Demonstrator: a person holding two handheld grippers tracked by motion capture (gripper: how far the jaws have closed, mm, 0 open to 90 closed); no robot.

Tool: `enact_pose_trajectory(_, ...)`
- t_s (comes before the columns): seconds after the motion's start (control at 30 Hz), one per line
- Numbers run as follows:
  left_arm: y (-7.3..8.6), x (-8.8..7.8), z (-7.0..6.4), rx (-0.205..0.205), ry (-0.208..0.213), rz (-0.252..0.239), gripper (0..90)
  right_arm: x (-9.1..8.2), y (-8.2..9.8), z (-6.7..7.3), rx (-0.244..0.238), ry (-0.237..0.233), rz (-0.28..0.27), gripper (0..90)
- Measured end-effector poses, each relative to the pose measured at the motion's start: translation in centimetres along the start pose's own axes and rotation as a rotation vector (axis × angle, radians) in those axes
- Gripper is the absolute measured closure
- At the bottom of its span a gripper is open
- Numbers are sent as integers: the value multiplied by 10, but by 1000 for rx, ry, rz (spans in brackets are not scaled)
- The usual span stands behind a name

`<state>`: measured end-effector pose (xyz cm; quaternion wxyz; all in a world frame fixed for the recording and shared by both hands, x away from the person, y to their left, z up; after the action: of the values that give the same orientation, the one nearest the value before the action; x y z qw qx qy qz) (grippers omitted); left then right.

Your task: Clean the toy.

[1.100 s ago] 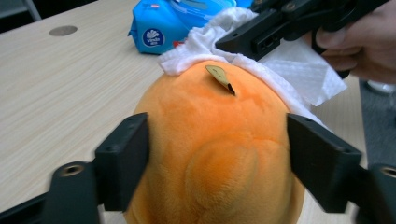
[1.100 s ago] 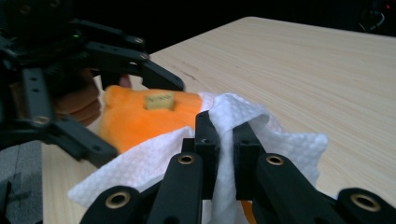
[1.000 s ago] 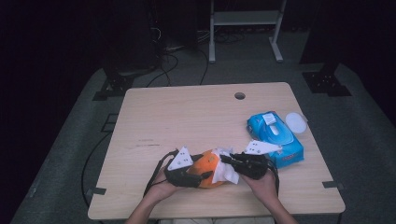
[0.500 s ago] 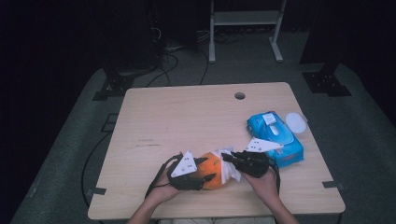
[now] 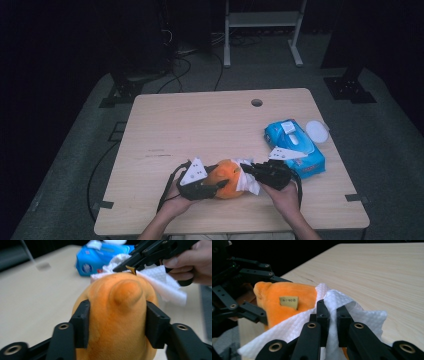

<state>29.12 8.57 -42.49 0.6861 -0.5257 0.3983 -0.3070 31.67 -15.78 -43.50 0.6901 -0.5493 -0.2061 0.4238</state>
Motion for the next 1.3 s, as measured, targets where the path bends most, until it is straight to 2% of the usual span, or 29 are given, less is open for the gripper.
enact_pose_trajectory(0.03, -4, -2, -1, 52, -11, -15, 481, 0, -1, 1, -3, -5, -12, 836)
enact_pose_trajectory(0.07, -6, -4, -2, 85, -14, -23, 480, -1, -2, 4, 0, -13, -32, 836)
enact_pose_trajectory(0.13, -3, -4, -2, 117, -2, -5, 469, -2, -4, 6, -11, -24, -44, 836)
enact_pose_trajectory(0.17, 0, -3, -1, 105, 17, 14, 442, -2, -4, 7, -15, -30, -44, 836)
enact_pose_trajectory(0.2, 5, -2, 2, 76, 38, 51, 393, -1, -2, 6, -18, -31, -37, 836)
enact_pose_trajectory(0.23, 10, -1, 4, 19, 53, 64, 326, 1, 1, 6, -25, -31, -20, 836)
enact_pose_trajectory(0.27, 12, -1, 6, -23, 62, 45, 250, 3, 5, 7, -34, -30, 3, 835)
enact_pose_trajectory(0.3, 11, -2, 9, -92, 58, 21, 203, 5, 7, 7, -38, -26, 8, 836)
enact_pose_trajectory(0.33, 9, -3, 11, -108, 54, 19, 171, 6, 8, 7, -35, -27, 20, 836)
enact_pose_trajectory(0.4, 7, -5, 12, -116, 63, 12, 174, 6, 8, 11, -70, -22, 32, 836)
enact_pose_trajectory(0.43, 8, -4, 10, -97, 80, 26, 247, 6, 7, 14, -80, -31, 37, 835)
enact_pose_trajectory(0.5, 10, -4, 6, -70, 91, 35, 307, 6, 4, 24, -115, -49, 36, 835)
enact_pose_trajectory(0.53, 11, -3, 3, -49, 105, 32, 335, 5, 2, 27, -124, -71, 25, 835)
enact_pose_trajectory(0.57, 9, -1, -2, -8, 111, 35, 350, 5, -1, 31, -122, -107, 4, 835)
enact_pose_trajectory(0.6, 8, 0, -5, 13, 116, 39, 360, 5, -3, 36, -140, -122, 0, 834)
enact_pose_trajectory(0.67, 7, 2, -11, 62, 128, 54, 375, 8, -2, 39, -183, -110, 21, 834)
enact_pose_trajectory(0.7, 7, 2, -12, 73, 130, 57, 378, 9, 1, 37, -177, -100, 29, 835)
enact_pose_trajectory(0.8, 8, 1, -13, 71, 141, 50, 381, 9, 6, 20, -153, -57, 42, 835)
enact_pose_trajectory(0.9, 9, 2, -13, 69, 152, 42, 373, 6, 10, 0, -94, -1, 48, 835)
enact_pose_trajectory(0.97, 10, 3, -14, 75, 160, 39, 372, 4, 10, -5, -79, 15, 51, 835)
enact_pose_trajectory(1.07, 10, 2, -16, 96, 183, 55, 370, 4, 9, 0, -85, -2, 46, 835)
enact_pose_trajectory(1.13, 12, 2, -19, 115, 210, 63, 371, 5, 7, 9, -93, -49, 36, 834)
enact_pose_trajectory(1.17, 12, 1, -20, 129, 219, 69, 371, 7, 6, 17, -110, -92, 27, 834)
enact_pose_trajectory(1.2, 12, 1, -21, 138, 220, 74, 371, 8, 6, 23, -137, -111, 32, 833)
enact_pose_trajectory(1.23, 12, 1, -21, 137, 218, 75, 368, 9, 6, 26, -174, -104, 40, 834)
enact_pose_trajectory(1.27, 12, 1, -21, 129, 216, 70, 368, 10, 6, 27, -190, -94, 49, 834)
enact_pose_trajectory(1.3, 11, 1, -19, 114, 211, 60, 364, 10, 5, 25, -185, -85, 57, 833)
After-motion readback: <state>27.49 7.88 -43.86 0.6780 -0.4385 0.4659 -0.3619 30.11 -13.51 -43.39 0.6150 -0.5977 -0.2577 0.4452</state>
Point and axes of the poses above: each handheld gripper's, and its own axes: x roughly forward along the jaws, y roughly out of its underside, z roughly to its left, the point moved 2 cm from there along x, roughly forward along the jaws, and after that the axes turned 11 degrees about -z, right-handed, at the moved point
